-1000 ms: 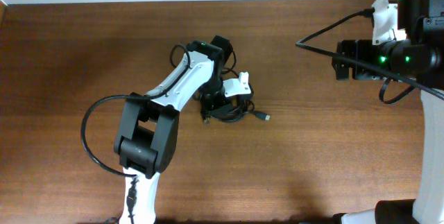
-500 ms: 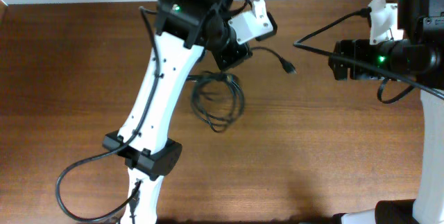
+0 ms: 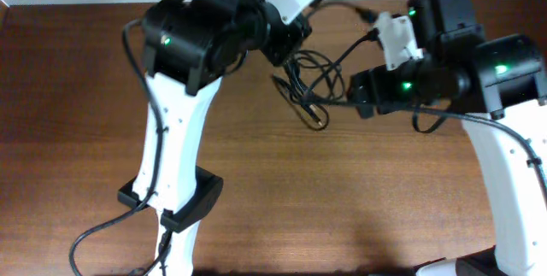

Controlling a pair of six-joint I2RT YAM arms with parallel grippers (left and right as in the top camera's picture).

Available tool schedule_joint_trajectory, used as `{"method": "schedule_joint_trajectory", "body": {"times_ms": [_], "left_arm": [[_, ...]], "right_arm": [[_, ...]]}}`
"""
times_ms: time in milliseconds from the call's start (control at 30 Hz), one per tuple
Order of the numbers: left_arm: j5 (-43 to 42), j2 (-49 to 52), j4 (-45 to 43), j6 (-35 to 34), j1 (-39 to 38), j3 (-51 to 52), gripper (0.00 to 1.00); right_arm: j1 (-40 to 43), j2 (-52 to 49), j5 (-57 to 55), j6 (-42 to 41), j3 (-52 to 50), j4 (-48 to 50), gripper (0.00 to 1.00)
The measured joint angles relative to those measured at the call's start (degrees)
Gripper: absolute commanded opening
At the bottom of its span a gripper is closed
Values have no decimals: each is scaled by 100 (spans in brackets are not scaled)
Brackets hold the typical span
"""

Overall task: Untangle cables
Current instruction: 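Lift the cable with the left gripper and bring the right gripper toward it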

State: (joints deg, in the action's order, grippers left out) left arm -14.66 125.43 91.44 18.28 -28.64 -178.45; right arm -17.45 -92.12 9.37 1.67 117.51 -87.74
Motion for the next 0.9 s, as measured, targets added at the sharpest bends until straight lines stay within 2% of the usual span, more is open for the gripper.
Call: {"method": "schedule_joint_trajectory", "body": {"times_ms": [233,367,633,767,900], "left_arm": [[190,-326,-551,-501,0,-22,1],[304,-522,-579,-619,0,-24,1],[577,-597,-625,-782,0,-28,2],[815,-603,-684,-811,0,-28,3],[1060,-706,-723,-811,0,-28,3]], "right_arm": [[-503,0,66,52,-4,249,90],[-861,0,90,140,-7,378,90],[-1657,0,175,1478,-87,743,89],[-1683,0,177,1958,-96,984,84],[-1683,0,197,2175,-120,1196,84]]}}
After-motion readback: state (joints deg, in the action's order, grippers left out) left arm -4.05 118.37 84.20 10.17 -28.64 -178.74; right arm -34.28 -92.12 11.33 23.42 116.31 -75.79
